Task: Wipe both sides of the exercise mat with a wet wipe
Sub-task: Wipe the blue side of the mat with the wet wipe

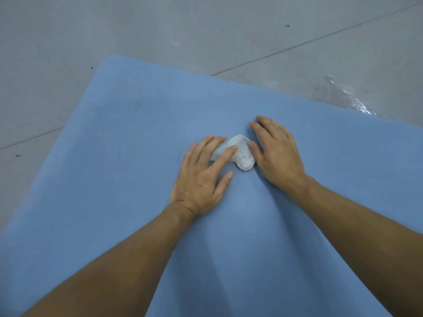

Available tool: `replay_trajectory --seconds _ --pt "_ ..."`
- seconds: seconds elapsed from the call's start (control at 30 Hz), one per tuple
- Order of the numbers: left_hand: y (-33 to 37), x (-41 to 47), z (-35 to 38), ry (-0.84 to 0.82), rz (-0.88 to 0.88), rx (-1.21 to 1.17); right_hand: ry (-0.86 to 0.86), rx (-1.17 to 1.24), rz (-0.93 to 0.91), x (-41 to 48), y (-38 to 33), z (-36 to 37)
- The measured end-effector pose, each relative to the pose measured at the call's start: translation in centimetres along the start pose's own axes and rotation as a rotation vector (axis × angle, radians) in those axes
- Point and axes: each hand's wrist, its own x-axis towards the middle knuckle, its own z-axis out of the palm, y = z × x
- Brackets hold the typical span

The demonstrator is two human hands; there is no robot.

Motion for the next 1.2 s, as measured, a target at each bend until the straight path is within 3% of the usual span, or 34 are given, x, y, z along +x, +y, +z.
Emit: replay_trajectory --seconds 0.17,0.33,0.67,0.8,0.97,1.1,1.2 --pt "0.0 0.1 0.0 -0.263 0.194 0.180 0.002 -0.075 0.015 -0.2 1.2 0.0" --pt "-0.1 0.0 0.3 -0.363 0.146 0.295 0.020 -0.130 -0.004 0.0 0.8 -0.1" --pt "-1.2 1.1 -0.1 -0.178 0.048 0.283 -0.034 -0.196 0.023 0.3 0.6 -0.1" --pt "-3.1 1.6 -1.2 -0.101 -0.127 0.279 -0.066 -0.201 0.036 0.3 0.6 -0.1" --pt "-3.9 1.7 -3.0 -0.128 -0.287 0.215 -0.081 -0.202 0.039 0.2 0.7 -0.2" --pt "-1.1 -2.0 -3.0 -0.150 -0.053 0.156 -0.068 -0.190 0.042 0.3 0.7 -0.1" --pt "1.3 -5.3 -3.2 -0.285 0.081 0.144 -0.064 -0.194 0.037 0.3 0.7 -0.1"
